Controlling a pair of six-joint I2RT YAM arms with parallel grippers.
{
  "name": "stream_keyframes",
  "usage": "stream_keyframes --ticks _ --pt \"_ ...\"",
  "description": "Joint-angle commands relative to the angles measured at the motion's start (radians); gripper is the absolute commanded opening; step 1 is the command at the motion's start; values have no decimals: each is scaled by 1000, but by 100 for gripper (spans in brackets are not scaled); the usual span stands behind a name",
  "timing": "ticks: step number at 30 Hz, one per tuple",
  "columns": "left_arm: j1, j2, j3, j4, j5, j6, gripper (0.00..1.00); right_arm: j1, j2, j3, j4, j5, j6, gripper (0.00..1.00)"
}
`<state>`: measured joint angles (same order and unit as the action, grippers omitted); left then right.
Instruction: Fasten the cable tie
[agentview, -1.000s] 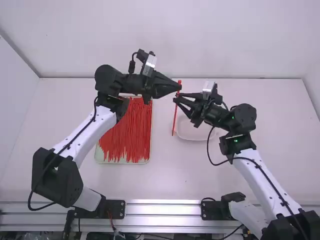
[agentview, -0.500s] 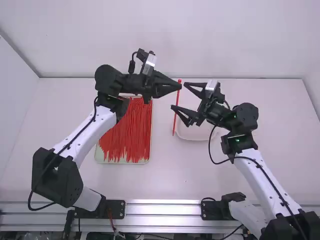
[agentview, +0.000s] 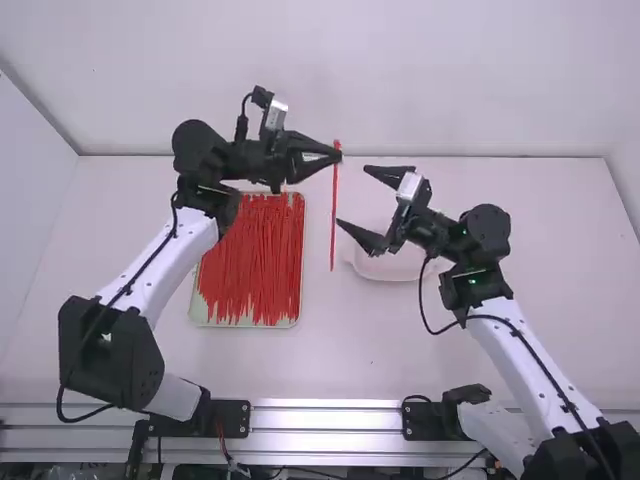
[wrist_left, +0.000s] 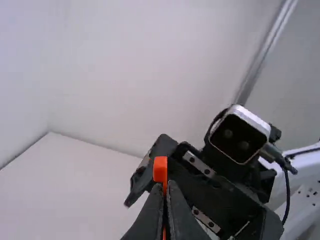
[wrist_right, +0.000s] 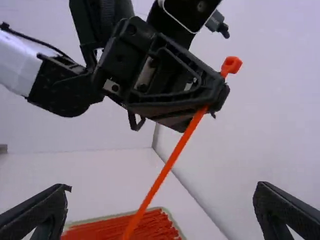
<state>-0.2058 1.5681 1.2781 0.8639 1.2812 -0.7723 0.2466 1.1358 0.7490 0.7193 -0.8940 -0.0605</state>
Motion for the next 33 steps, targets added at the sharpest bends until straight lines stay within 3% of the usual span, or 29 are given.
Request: stream_keyframes --ticks 1,7,20,25,33 --pt "31 -5 24 8 -11 -89 2 -6 3 36 6 1 -77 99" --pt "51 -5 30 -61 -26 -112 2 13 3 36 -35 0 -226 99" --pt "71 -5 213 -723 -94 138 2 96 3 35 -283 -3 -929 99" --pt "83 -5 227 -760 -116 133 2 93 3 35 -328 -56 -1075 99" --pt "124 36 226 -763 -110 53 2 29 3 35 -338 -342 -1266 99"
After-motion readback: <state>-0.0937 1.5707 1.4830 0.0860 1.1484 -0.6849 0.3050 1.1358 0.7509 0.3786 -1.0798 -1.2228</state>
